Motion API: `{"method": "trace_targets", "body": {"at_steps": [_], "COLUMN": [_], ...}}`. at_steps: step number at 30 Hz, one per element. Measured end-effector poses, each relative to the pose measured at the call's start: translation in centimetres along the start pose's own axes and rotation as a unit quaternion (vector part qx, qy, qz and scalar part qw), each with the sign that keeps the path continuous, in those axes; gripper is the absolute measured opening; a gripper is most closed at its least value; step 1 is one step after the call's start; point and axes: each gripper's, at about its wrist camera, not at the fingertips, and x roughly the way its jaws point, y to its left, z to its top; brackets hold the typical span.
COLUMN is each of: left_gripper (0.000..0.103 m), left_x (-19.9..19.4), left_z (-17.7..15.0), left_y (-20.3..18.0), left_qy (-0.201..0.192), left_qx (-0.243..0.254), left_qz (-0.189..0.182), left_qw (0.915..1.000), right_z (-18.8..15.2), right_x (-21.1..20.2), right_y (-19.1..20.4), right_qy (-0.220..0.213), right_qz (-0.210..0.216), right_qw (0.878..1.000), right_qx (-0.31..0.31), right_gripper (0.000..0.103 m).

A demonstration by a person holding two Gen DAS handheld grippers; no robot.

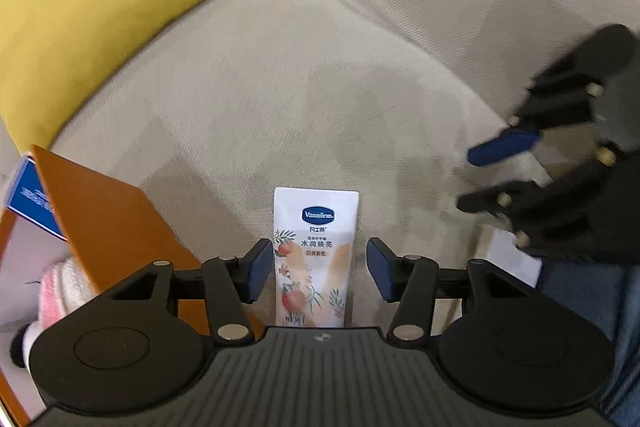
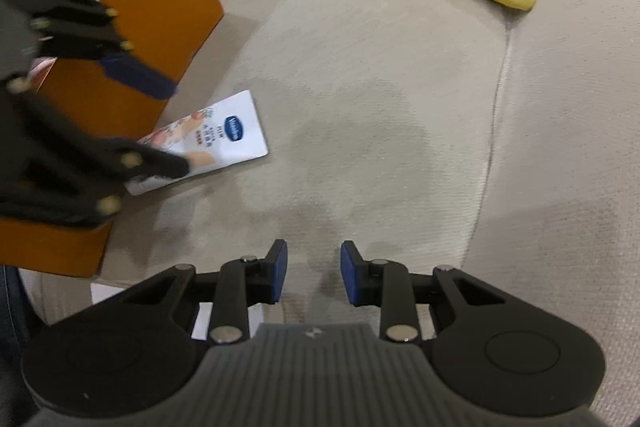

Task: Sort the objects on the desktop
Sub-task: 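Withdraw both grippers from the box toward the white lotion tube, then grasp the white Vaseline lotion tube with the left gripper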

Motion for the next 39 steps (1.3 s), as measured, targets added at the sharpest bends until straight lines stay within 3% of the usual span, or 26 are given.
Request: {"method": "trace_targets", "body": {"at_steps": [9, 15, 27, 28, 29, 30, 32, 35, 39], "left_gripper": [0.062, 0.061, 0.059, 0.056, 0.031, 0.019, 0.014, 0.010, 0.010], "left_x": [2.9, 3.5, -1.2, -2.0, -2.7, -3.4, -4.4, -5.0, -4.7], "left_z": [0.7, 1.0, -1.2, -1.4, -1.8, -2.0, -2.5, -3.4, -3.8], "left_y": [2.2, 2.3, 1.6, 1.5, 1.4, 1.5, 1.4, 0.9, 1.0], "left_qy": [0.049, 0.059, -0.025, -0.035, -0.044, -0.052, -0.066, -0.078, -0.068], "left_qx": [-0.072, -0.084, -0.100, -0.099, -0.098, -0.096, -0.102, -0.092, -0.093], "left_qz": [-0.036, -0.033, -0.041, -0.042, -0.040, -0.039, -0.058, -0.056, -0.055], "left_qw": [0.9955, 0.9942, 0.9939, 0.9937, 0.9934, 0.9933, 0.9910, 0.9911, 0.9918], "right_z": [0.2, 0.4, 0.2, 0.1, 0.1, 0.1, 0.2, 0.2, 0.2], "right_x": [0.6, 0.7, 0.4, 0.4, 0.3, 0.3, 0.3, 0.2, 0.2], "right_y": [-1.0, -0.7, -0.7, -0.7, -0.7, -0.7, -0.6, -0.4, -0.5], "right_qy": [0.006, 0.006, 0.004, 0.004, 0.004, 0.002, 0.002, -0.001, -0.002], "right_qz": [0.008, 0.007, 0.001, -0.001, -0.001, -0.002, -0.005, -0.006, -0.007], "right_qw": [1.000, 1.000, 1.000, 1.000, 1.000, 1.000, 1.000, 1.000, 1.000], "right_qx": [0.021, 0.019, 0.022, 0.021, 0.020, 0.018, 0.015, 0.011, 0.012], "right_gripper": [0.031, 0.031, 0.031, 0.031, 0.031, 0.031, 0.031, 0.031, 0.031]}}
